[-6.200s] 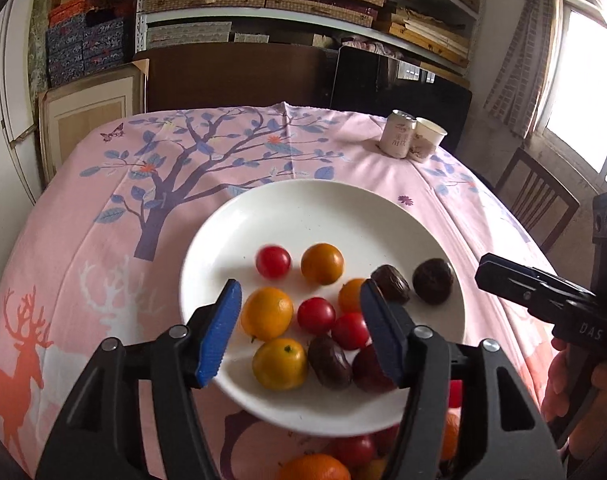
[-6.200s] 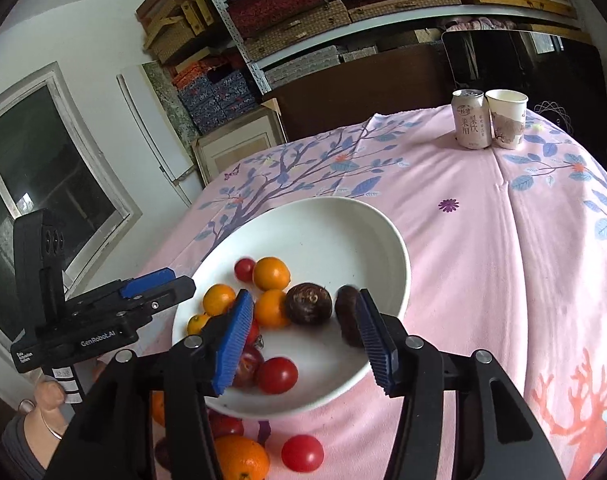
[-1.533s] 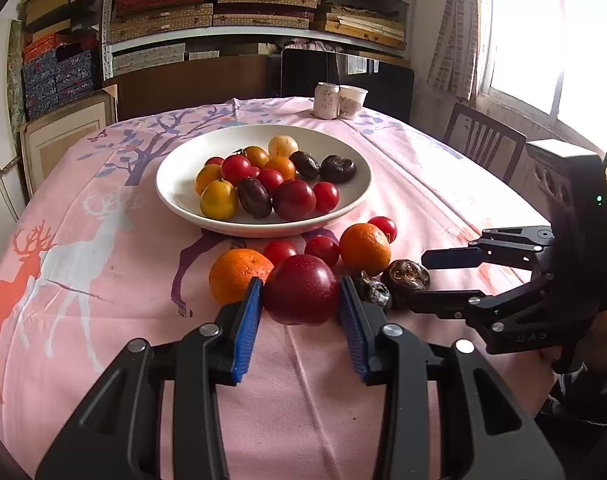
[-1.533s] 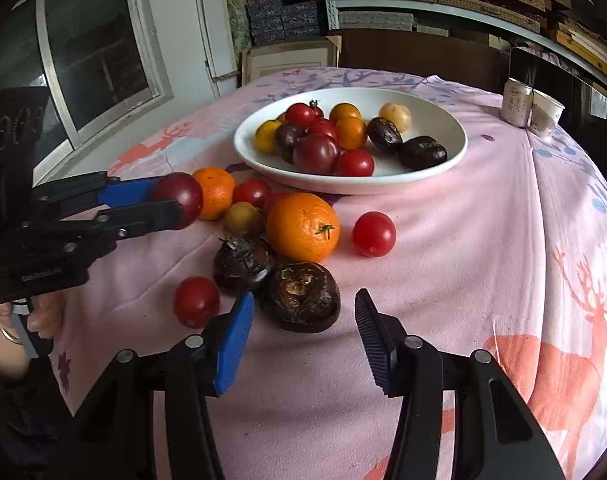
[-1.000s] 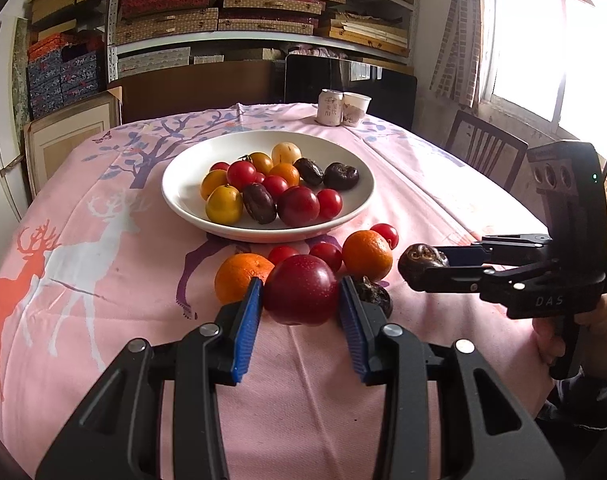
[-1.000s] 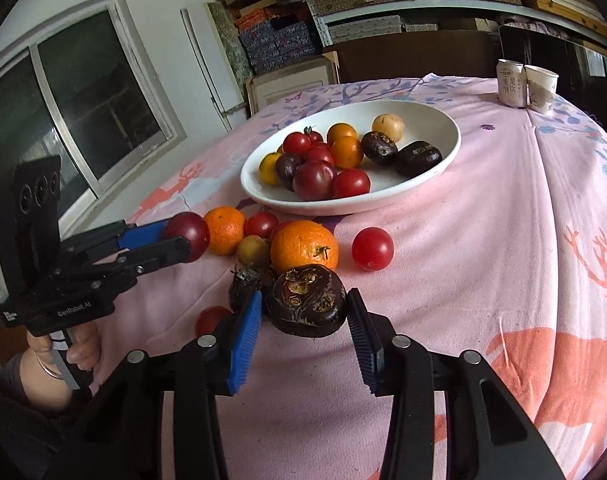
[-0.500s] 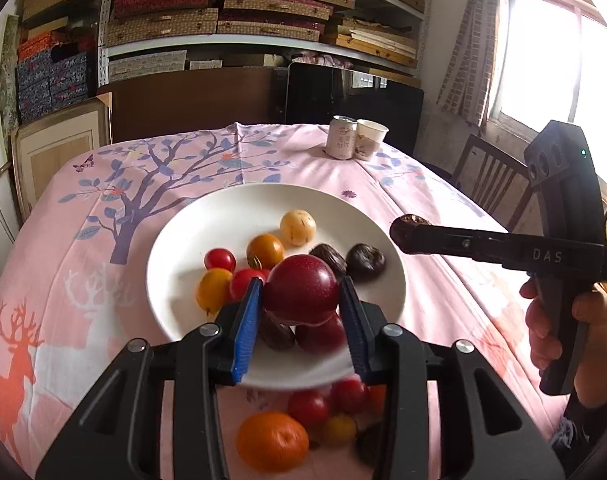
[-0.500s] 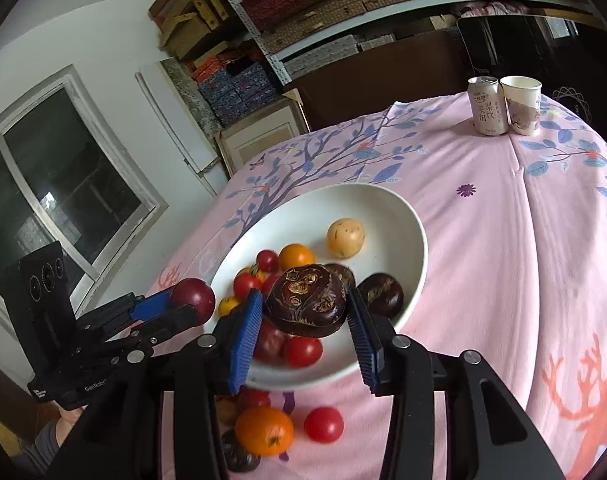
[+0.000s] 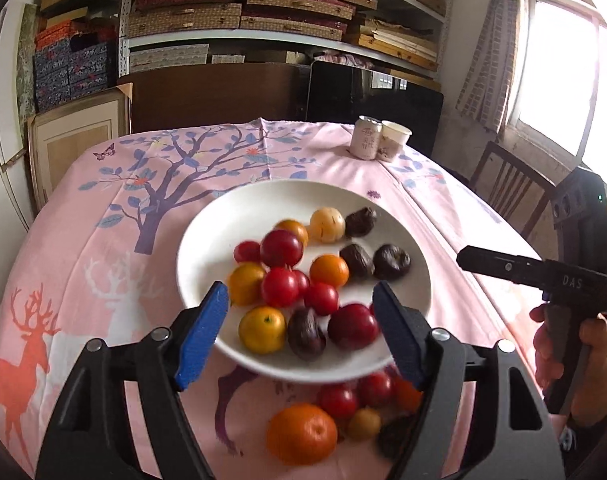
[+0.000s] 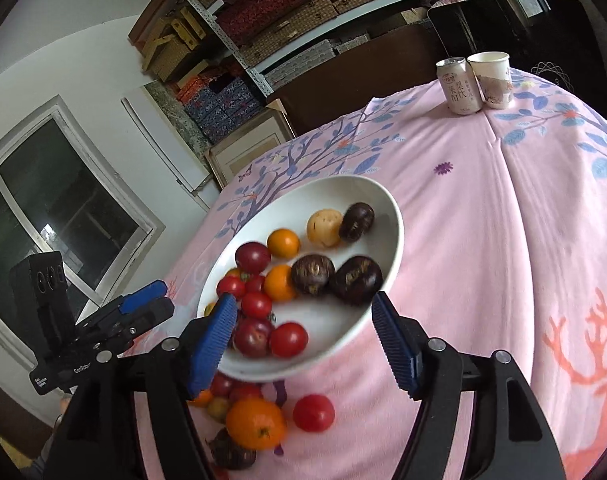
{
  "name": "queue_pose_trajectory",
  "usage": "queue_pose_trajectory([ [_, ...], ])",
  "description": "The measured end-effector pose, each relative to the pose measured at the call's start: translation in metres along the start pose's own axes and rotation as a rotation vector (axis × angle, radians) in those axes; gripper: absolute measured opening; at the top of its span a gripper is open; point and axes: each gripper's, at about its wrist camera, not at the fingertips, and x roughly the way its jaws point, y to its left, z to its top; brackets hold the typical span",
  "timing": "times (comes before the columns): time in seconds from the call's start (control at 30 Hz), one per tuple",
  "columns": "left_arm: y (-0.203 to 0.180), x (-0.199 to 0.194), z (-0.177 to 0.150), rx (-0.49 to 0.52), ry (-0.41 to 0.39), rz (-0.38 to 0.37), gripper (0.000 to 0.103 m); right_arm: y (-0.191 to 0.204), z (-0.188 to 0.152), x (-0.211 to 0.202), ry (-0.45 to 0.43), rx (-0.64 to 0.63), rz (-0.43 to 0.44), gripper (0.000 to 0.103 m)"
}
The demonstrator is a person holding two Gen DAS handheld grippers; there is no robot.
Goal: Organize fruits
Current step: 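Place the plum and purple fruit in the white plate, opening both tools, then grasp a large orange with the left tool while the right tool grasps a red tomato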
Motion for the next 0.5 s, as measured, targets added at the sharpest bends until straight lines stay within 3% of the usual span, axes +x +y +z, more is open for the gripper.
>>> queue_pose_trajectory([
  [0.2,-0.013,-0.016,-0.065,0.107,0.09,0.043,0.075,-0.008,-0.051,-0.026,0.006,-0.015,-0.008,0.071],
  [0.3,-0.009,-0.009,-0.08,0.07,0.154,0.019,0.075,-0.019,-0.054,-0.032,-0.004,0.044,-0.002,0.071],
  [0.43,-0.001,-0.005,-0.082,0.024,0.167,0.038,0.074,-0.021,-0.057,-0.034,-0.015,0.054,-0.012,0.071],
  [0.5,0.007,0.002,-0.083,-0.023,0.204,0.033,0.067,-0.017,-0.059,-0.036,-0.022,0.037,-0.016,0.071],
])
